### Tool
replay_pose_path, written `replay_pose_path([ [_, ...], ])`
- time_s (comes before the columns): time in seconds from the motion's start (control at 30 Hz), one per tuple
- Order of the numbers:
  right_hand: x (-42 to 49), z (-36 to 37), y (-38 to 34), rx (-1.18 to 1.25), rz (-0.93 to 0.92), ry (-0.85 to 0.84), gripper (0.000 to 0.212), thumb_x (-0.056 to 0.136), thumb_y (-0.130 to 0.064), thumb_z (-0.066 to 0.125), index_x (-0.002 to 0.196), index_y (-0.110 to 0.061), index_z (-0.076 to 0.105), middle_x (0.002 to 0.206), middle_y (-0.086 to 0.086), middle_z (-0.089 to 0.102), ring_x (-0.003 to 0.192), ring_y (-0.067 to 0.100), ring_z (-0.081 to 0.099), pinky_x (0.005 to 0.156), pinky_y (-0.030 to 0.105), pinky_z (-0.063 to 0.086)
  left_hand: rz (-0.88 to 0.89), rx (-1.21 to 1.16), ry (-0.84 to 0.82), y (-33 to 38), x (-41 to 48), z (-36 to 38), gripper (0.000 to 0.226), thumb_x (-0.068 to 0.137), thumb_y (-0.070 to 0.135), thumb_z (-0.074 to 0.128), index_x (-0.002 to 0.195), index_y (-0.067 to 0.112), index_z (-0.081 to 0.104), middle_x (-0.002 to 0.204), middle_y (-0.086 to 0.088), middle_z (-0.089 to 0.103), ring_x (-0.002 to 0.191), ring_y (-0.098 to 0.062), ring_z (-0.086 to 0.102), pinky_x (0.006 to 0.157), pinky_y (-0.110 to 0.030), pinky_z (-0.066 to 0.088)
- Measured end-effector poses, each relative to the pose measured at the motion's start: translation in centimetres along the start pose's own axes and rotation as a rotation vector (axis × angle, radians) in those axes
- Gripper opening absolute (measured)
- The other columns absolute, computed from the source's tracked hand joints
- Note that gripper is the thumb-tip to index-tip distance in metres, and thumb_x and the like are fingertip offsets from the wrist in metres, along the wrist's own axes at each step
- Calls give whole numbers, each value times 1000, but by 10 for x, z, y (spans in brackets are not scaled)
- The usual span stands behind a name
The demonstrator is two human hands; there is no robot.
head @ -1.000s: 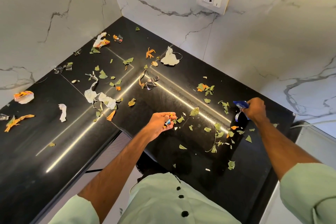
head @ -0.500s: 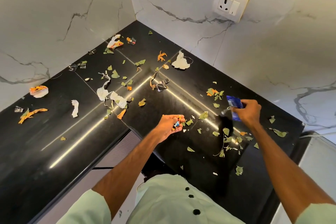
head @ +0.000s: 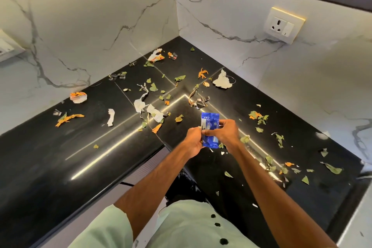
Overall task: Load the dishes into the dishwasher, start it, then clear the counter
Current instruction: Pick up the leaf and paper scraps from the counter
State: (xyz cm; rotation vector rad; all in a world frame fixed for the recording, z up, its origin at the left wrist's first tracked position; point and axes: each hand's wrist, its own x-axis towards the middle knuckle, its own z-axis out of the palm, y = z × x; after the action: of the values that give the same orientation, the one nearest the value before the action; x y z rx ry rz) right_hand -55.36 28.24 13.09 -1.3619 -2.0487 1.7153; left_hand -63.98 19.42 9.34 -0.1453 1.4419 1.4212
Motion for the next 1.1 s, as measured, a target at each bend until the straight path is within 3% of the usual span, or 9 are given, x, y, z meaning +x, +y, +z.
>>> replay_pose_path([
  [0.17,-1,18,-10,-133,8,33,33,60,-22,96,88,-20,78,74,-7,73,64,6,67,56,24,49,15,-87,59,5,-5,-11,38,95,4,36,92,7,74,86,-12,73,82,-27,70,79,-49,58],
  [0.23,-2,26,-15,-192,-15,77,27,63,-24,94,83,-20,77,71,-6,69,62,3,61,53,23,43,29,-93,79,6,-1,-14,36,101,14,38,97,10,74,95,-12,74,90,-28,69,86,-52,58],
  [0.37,2,44,-22,-202,-74,161,19,67,-23,91,75,-18,74,65,-3,67,56,7,60,49,22,39,69,-96,88,14,6,-20,46,108,39,34,118,10,69,105,-10,74,86,-25,71,71,-42,59],
  [0.5,10,64,-33,-179,-105,199,12,73,-17,87,75,-17,75,60,-5,65,54,6,61,48,19,41,121,-30,2,25,12,-32,50,106,50,34,109,17,71,96,-4,75,85,-20,71,81,-39,58],
  [0.7,31,109,-48,-223,-113,283,19,75,-8,71,57,-13,66,49,-1,57,47,12,53,43,24,38,195,170,-33,57,28,-71,36,101,40,54,110,9,69,98,-12,73,85,-22,70,72,-38,59],
  [0.8,38,132,-59,-158,-117,222,8,72,-5,72,69,-12,76,56,2,65,53,12,59,44,16,42,227,268,2,79,37,-98,27,103,31,53,100,9,69,87,-10,71,74,-18,68,62,-31,57],
  [0.87,42,147,-63,-33,-101,121,14,71,-4,73,77,-14,79,67,6,72,66,22,71,61,31,60,269,333,15,92,47,-116,22,103,26,51,99,10,65,87,-10,69,67,-14,63,55,-26,52],
  [0.93,41,158,-67,131,-83,28,18,76,0,70,86,-12,80,80,13,75,78,30,74,77,45,62,311,403,61,100,58,-133,18,103,23,50,101,8,61,90,-11,67,67,-13,61,52,-23,50],
  [1.1,34,166,-71,391,-31,-122,15,90,4,65,102,-2,72,95,15,76,79,20,74,74,29,63,338,487,100,103,70,-163,26,104,15,44,85,15,62,78,-8,64,71,-23,63,64,-34,55],
])
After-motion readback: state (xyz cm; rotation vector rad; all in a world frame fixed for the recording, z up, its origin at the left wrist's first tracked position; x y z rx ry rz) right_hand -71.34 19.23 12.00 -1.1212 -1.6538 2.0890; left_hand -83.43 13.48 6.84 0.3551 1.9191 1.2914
